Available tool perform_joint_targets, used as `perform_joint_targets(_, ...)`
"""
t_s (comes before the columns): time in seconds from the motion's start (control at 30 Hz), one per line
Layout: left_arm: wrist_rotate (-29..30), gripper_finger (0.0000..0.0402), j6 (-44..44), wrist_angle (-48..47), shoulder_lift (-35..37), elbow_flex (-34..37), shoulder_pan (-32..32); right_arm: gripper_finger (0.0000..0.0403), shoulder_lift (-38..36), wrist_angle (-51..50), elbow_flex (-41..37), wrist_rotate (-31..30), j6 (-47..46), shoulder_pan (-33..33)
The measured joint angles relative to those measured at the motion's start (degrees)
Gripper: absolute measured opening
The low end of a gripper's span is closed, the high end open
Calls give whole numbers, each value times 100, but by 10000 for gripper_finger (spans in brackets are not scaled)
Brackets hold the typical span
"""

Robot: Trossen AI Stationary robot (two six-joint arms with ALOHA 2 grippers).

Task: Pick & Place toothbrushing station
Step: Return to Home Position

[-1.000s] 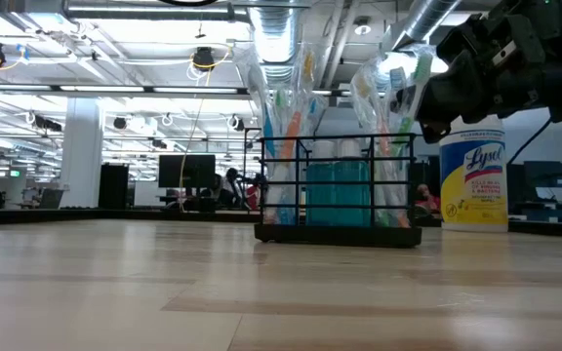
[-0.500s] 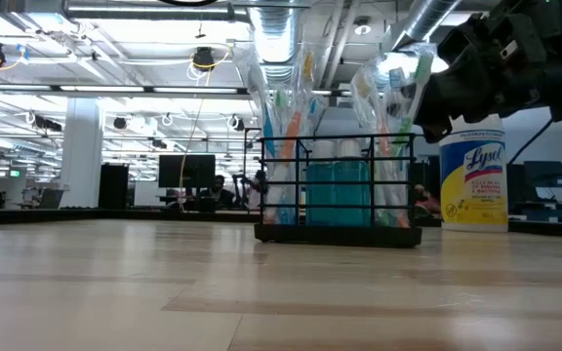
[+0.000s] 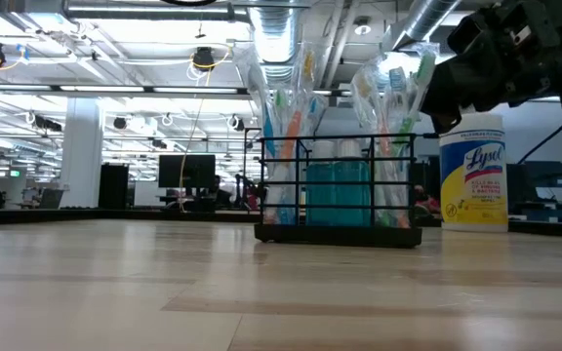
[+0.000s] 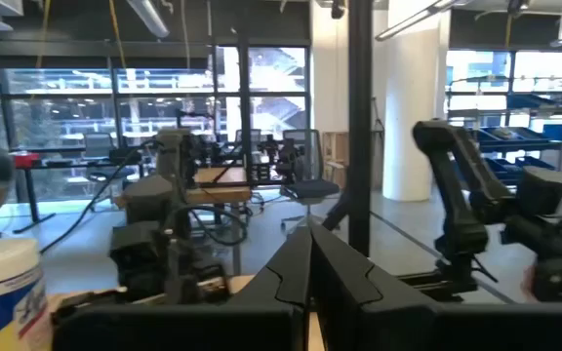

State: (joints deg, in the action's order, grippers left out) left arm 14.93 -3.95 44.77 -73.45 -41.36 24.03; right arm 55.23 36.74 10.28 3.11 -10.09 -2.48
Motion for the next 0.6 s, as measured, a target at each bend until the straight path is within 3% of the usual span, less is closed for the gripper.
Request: perform_joint_targets(0.6, 10, 0, -301, -400, 0, 0, 101, 172, -1493, -1400, 0, -12, 241, 346)
